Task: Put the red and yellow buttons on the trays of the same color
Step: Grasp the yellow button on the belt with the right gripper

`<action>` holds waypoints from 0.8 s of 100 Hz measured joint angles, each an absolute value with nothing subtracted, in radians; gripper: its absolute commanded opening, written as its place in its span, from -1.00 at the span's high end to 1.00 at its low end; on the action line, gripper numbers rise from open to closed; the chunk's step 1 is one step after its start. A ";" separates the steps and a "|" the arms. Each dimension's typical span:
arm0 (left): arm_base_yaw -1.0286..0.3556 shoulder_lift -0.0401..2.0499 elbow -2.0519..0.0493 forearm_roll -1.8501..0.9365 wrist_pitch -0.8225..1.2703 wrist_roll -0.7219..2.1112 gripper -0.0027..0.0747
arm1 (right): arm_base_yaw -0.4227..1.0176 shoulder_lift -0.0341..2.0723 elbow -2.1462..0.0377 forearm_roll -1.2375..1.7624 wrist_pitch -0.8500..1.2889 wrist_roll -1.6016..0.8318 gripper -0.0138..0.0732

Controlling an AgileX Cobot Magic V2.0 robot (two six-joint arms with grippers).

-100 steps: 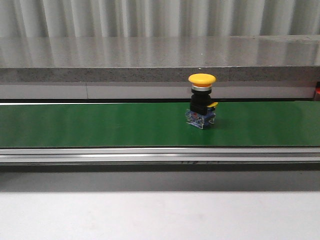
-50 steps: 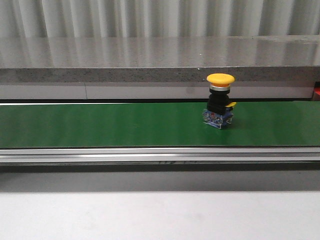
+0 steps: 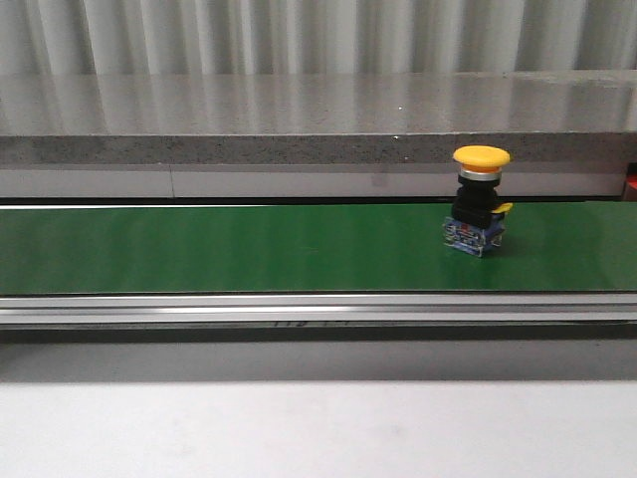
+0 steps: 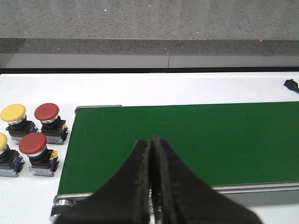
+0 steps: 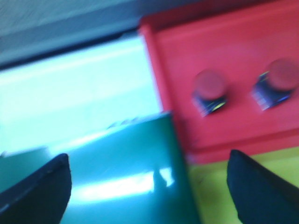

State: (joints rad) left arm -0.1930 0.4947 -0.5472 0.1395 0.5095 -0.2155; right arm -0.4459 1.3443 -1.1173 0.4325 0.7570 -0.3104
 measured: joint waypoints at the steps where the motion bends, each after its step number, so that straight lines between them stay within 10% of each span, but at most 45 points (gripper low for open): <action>1: -0.193 0.495 -0.547 0.139 0.510 -0.216 0.98 | -0.435 1.337 -1.113 0.432 0.760 -0.310 -0.85; 80: -0.193 0.495 -0.547 0.139 0.510 -0.216 0.98 | -0.053 1.383 -1.048 0.431 0.933 -0.495 -0.85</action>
State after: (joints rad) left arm -0.1930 0.4947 -0.5472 0.1395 0.5095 -0.2155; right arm -0.0533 1.3831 -1.0483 0.4305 0.9332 -0.4946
